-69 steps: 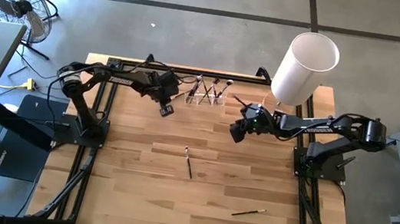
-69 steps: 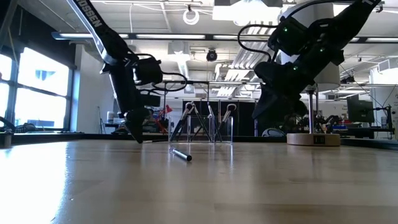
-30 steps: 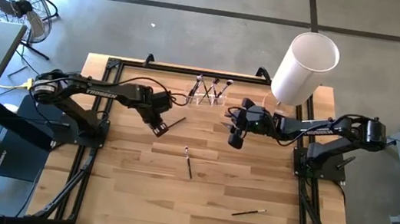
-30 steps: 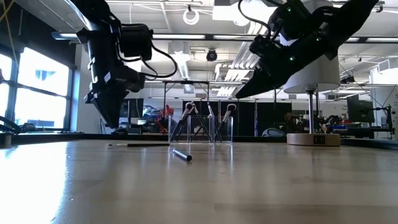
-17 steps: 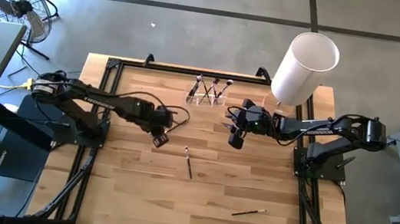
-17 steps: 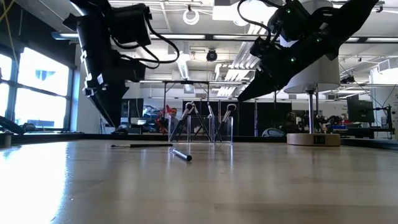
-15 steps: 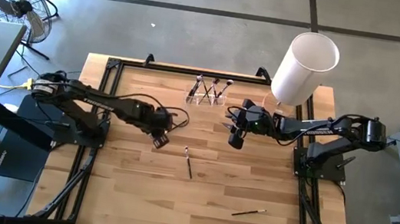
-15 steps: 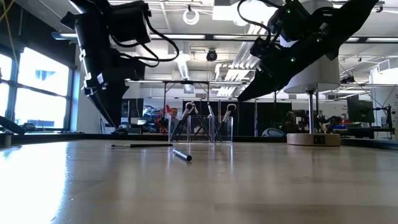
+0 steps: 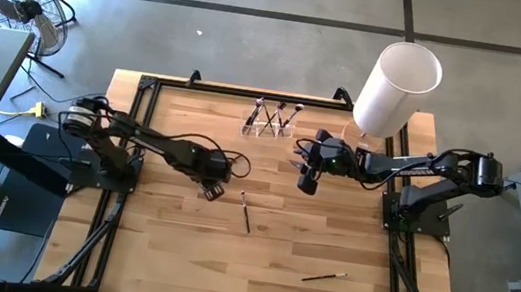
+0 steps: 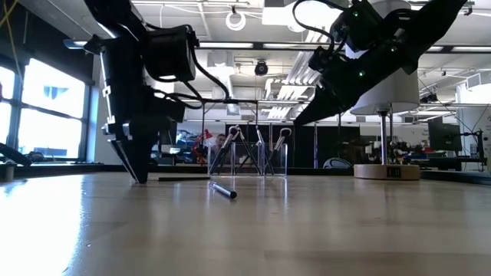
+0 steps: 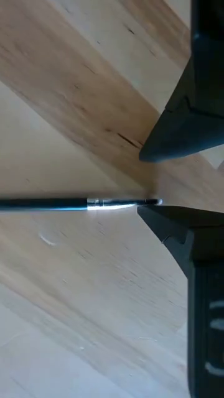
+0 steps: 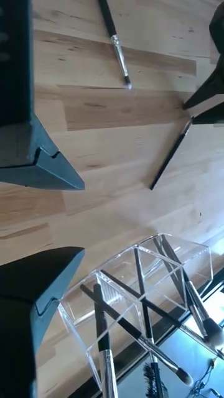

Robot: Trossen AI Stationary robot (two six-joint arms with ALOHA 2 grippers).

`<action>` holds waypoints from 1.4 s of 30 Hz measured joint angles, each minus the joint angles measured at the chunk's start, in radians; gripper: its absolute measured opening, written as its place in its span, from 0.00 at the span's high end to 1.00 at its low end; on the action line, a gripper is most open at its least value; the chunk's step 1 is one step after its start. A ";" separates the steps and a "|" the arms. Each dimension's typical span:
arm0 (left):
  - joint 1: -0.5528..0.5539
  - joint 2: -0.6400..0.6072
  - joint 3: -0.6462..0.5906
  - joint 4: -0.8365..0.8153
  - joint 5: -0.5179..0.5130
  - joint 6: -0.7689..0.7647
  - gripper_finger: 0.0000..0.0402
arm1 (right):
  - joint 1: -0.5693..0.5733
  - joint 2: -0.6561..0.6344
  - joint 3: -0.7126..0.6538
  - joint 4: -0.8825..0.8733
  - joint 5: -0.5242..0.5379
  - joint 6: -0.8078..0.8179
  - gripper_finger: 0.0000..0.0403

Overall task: Pick & Place Makeup Brushes
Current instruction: Put the black eyeshadow brush into the transparent organizer

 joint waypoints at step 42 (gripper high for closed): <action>0.108 0.046 0.029 -0.061 0.207 0.029 0.98 | 0.000 0.000 0.000 -0.011 -0.024 0.058 0.62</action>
